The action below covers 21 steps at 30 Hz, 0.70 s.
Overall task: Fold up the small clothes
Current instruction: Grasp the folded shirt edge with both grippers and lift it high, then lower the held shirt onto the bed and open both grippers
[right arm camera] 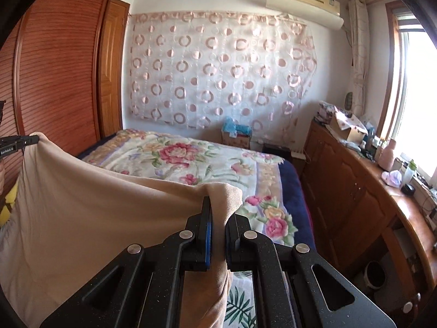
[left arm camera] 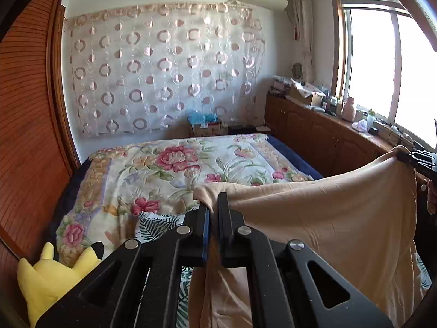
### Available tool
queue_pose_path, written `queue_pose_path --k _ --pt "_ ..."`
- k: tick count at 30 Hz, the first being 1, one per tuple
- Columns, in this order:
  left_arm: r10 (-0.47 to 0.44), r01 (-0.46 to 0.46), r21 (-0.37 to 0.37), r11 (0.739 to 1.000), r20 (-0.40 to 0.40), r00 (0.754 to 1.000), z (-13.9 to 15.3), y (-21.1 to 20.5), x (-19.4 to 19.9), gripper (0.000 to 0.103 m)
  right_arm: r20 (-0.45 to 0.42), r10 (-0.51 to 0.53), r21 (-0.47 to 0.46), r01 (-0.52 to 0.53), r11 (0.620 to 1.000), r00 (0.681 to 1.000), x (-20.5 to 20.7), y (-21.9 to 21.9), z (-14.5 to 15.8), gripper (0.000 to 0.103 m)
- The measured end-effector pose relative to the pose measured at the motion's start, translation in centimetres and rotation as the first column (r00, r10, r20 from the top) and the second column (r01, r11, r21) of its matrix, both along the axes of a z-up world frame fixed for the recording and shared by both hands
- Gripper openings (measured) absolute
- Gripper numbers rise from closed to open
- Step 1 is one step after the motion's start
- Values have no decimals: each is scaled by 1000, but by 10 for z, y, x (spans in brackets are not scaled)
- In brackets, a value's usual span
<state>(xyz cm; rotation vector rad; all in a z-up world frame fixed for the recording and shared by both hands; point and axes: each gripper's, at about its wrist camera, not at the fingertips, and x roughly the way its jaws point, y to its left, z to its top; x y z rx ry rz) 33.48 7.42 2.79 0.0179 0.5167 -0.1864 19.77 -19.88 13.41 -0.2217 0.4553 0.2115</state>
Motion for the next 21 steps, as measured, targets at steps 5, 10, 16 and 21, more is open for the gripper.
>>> queue_pose_path --k 5,10,16,21 --pt "-6 8 29 1000 -81 997 -37 -12 30 6 -123 -29 -30 26 999 992 36 8 -29 7" --pt "-2 9 48 999 -143 990 -65 -23 45 6 -211 -59 -10 58 998 976 79 16 -32 7" --pt "-34 39 30 999 -159 987 -60 -17 30 42 -230 -79 22 86 996 970 64 14 -12 27" --pt "-29 37 36 999 -201 979 -62 -9 -5 48 -250 -54 71 74 995 967 11 9 7 43"
